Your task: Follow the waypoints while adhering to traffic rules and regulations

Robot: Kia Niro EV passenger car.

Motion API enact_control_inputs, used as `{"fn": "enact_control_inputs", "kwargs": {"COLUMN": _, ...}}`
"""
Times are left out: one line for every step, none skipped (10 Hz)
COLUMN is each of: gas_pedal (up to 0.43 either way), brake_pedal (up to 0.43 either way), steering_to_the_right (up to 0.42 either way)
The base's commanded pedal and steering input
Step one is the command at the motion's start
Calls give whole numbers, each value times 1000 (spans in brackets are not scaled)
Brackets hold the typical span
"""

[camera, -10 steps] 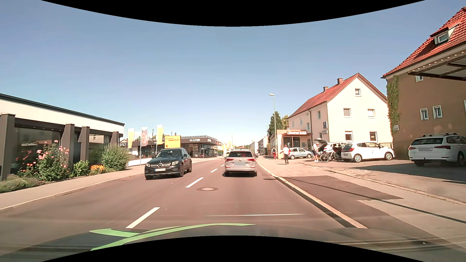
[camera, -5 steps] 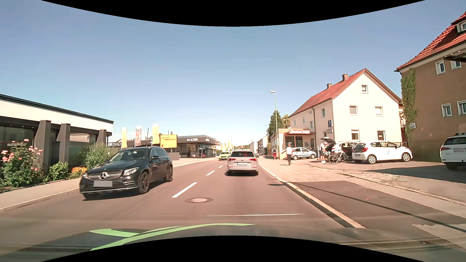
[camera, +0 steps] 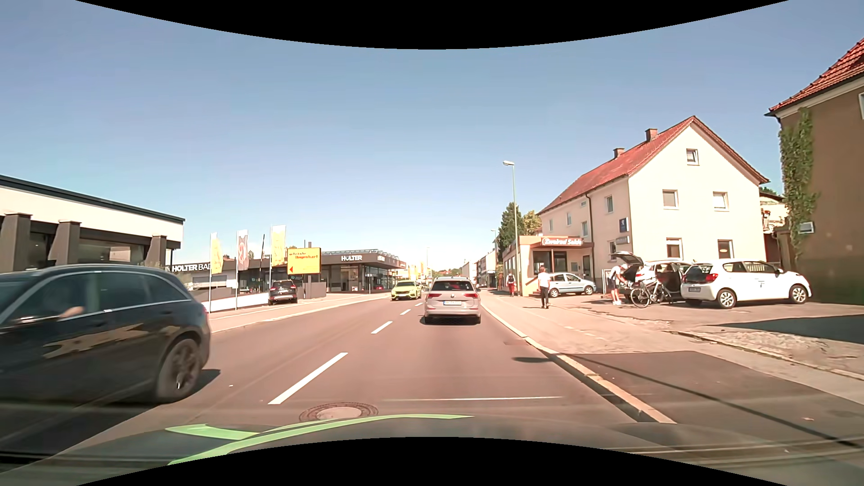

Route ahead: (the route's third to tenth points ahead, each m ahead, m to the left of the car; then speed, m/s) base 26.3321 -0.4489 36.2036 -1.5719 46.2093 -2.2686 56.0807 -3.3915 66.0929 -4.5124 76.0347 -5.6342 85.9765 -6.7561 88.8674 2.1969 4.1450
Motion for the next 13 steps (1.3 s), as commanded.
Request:
{"fn": "enact_control_inputs", "kwargs": {"gas_pedal": 130, "brake_pedal": 0, "steering_to_the_right": 9}}
{"fn": "enact_control_inputs", "kwargs": {"gas_pedal": 130, "brake_pedal": 0, "steering_to_the_right": 10}}
{"fn": "enact_control_inputs", "kwargs": {"gas_pedal": 130, "brake_pedal": 0, "steering_to_the_right": 10}}
{"fn": "enact_control_inputs", "kwargs": {"gas_pedal": 130, "brake_pedal": 0, "steering_to_the_right": 10}}
{"fn": "enact_control_inputs", "kwargs": {"gas_pedal": 130, "brake_pedal": 0, "steering_to_the_right": 11}}
{"fn": "enact_control_inputs", "kwargs": {"gas_pedal": 130, "brake_pedal": 0, "steering_to_the_right": 12}}
{"fn": "enact_control_inputs", "kwargs": {"gas_pedal": 130, "brake_pedal": 0, "steering_to_the_right": 14}}
{"fn": "enact_control_inputs", "kwargs": {"gas_pedal": 130, "brake_pedal": 0, "steering_to_the_right": 15}}
{"fn": "enact_control_inputs", "kwargs": {"gas_pedal": 130, "brake_pedal": 0, "steering_to_the_right": 16}}
{"fn": "enact_control_inputs", "kwargs": {"gas_pedal": 130, "brake_pedal": 0, "steering_to_the_right": 16}}
{"fn": "enact_control_inputs", "kwargs": {"gas_pedal": 130, "brake_pedal": 0, "steering_to_the_right": 15}}
{"fn": "enact_control_inputs", "kwargs": {"gas_pedal": 130, "brake_pedal": 0, "steering_to_the_right": 16}}
{"fn": "enact_control_inputs", "kwargs": {"gas_pedal": 130, "brake_pedal": 0, "steering_to_the_right": 16}}
